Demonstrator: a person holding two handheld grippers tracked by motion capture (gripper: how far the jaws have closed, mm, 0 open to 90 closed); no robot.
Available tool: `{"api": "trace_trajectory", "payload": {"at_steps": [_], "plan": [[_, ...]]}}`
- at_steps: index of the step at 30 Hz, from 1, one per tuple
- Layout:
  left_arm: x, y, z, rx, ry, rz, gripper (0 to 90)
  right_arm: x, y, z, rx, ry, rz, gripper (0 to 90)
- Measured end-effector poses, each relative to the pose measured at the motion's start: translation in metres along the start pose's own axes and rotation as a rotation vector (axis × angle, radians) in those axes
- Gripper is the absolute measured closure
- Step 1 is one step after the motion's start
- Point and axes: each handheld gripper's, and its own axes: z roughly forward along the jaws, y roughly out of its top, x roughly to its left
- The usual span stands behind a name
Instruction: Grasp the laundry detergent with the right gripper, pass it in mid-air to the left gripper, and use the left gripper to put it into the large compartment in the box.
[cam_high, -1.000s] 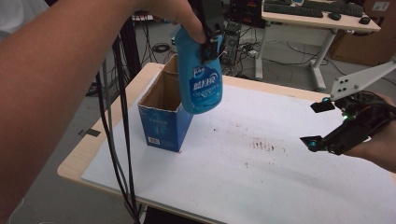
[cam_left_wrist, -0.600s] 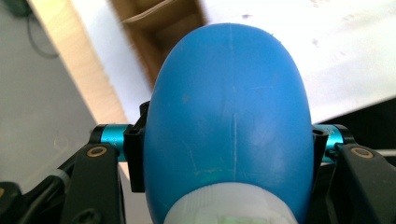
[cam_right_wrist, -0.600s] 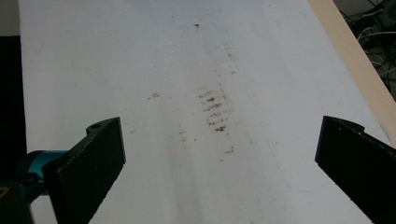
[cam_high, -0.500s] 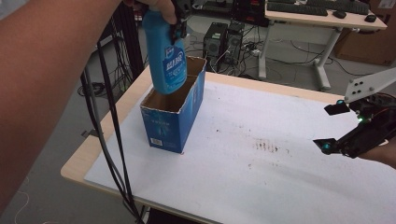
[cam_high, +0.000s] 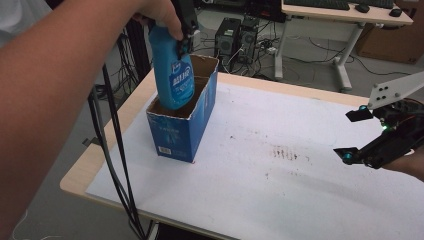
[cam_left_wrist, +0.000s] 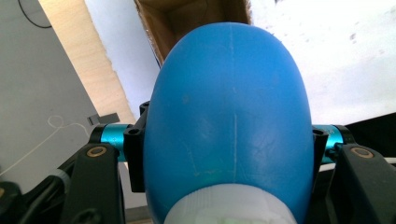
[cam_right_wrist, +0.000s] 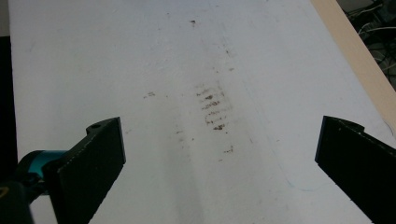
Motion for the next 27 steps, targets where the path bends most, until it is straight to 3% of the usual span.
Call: {"api": "trace_trajectory", "payload": {"at_steps": [5,9,17,22,27], "plan": [[0.005,0.010,0.029,0.040,-0.006,0.043,38.9,0.003,-0.005,0.001,0.004,-0.002,0.010,0.7],[0.006,0.016,0.052,0.042,-0.020,0.085,38.9,0.003,-0.009,-0.001,0.015,-0.003,0.019,0.7],[0.001,0.024,0.087,0.066,0.007,0.254,38.9,0.002,-0.014,-0.002,0.037,-0.005,0.036,0.7],[0.001,0.023,0.103,0.064,0.038,0.404,38.9,0.001,-0.016,0.000,0.045,-0.004,0.039,0.7],[0.003,0.022,0.119,0.057,0.019,0.486,38.9,0.002,-0.017,0.001,0.051,-0.003,0.043,0.7]]}}
